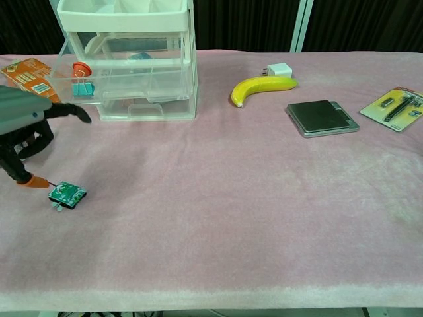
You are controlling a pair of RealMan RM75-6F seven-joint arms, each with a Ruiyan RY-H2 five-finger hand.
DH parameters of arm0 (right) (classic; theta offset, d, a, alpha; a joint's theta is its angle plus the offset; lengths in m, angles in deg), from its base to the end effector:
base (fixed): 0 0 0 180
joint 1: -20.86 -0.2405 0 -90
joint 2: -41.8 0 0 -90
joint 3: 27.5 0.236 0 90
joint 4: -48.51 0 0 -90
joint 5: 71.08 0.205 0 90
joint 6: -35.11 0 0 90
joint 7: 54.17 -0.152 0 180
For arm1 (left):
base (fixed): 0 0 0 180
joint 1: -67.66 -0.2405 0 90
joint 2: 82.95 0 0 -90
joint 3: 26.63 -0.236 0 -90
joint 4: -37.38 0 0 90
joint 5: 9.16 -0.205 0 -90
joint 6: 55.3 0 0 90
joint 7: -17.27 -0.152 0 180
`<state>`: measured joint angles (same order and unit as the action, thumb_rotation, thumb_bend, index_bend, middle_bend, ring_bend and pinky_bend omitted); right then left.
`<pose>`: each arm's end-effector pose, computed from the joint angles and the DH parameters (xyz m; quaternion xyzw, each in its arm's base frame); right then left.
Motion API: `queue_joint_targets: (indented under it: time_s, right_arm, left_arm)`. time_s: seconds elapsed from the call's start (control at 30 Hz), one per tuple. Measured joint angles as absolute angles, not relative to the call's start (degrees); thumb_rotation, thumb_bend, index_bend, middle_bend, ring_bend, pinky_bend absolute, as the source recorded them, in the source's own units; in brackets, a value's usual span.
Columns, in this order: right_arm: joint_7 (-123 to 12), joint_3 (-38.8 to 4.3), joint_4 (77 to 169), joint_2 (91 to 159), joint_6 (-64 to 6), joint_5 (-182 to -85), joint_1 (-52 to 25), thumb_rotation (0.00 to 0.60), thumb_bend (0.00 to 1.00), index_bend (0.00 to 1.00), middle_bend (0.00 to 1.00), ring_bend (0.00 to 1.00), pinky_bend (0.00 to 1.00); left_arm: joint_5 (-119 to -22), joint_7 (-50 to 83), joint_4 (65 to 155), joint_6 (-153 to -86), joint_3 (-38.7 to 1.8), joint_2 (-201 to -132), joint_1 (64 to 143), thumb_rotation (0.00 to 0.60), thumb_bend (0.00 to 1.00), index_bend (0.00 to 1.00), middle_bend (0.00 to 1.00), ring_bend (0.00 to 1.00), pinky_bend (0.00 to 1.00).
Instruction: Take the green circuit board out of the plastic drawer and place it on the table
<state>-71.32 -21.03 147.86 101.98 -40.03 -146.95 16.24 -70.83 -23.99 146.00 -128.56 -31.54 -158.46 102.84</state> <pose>-0.3002 -0.1942 0.1571 0.4738 -0.5548 0.4321 0.5302 -0.1696 0.2488 0.0367 -0.7719 -0.3137 -0.2601 0.4880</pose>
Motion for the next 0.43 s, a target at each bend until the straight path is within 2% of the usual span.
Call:
queue_joint_targets:
  time_s: [0.03, 0.1, 0.13, 0.23, 0.43]
  right_arm:
    - [-70.6, -21.1, 147.4, 102.3, -40.4, -147.5, 16.2, 0.600, 0.13, 0.00, 0.00, 0.00, 0.12]
    - [-69.8, -21.3, 147.0, 102.6, -40.8, -148.0, 16.2, 0.600, 0.13, 0.00, 0.00, 0.00, 0.12]
    - [-69.5, -21.4, 146.8, 102.7, -40.9, -148.2, 16.2, 0.600, 0.13, 0.00, 0.00, 0.00, 0.12]
    - [-69.0, -21.5, 146.5, 103.0, -41.5, -148.5, 16.3, 0.600, 0.13, 0.00, 0.00, 0.00, 0.12]
    - [-68.4, -21.6, 146.5, 103.1, -41.6, -148.7, 16.3, 0.600, 0.13, 0.00, 0.00, 0.00, 0.12]
  left_arm:
    - [-73.1, -23.3, 146.1, -129.9, -32.1, -157.8, 102.0, 0.600, 0.06, 0.00, 0.11, 0.21, 0.30]
    - [-78.4, -21.3, 146.2, -133.2, -33.7, -156.0, 99.7, 0.600, 0.05, 0.00, 0.01, 0.07, 0.16]
    - [-80.6, -20.2, 146.1, -134.8, -34.5, -155.2, 98.6, 0.600, 0.04, 0.00, 0.00, 0.04, 0.12]
    - [-86.3, -15.5, 145.3, -139.8, -36.9, -152.8, 94.5, 0.600, 0.04, 0.00, 0.00, 0.00, 0.06]
    - [-91.1, -6.0, 140.7, -147.9, -39.2, -150.1, 86.9, 0.600, 0.03, 0.00, 0.00, 0.00, 0.04]
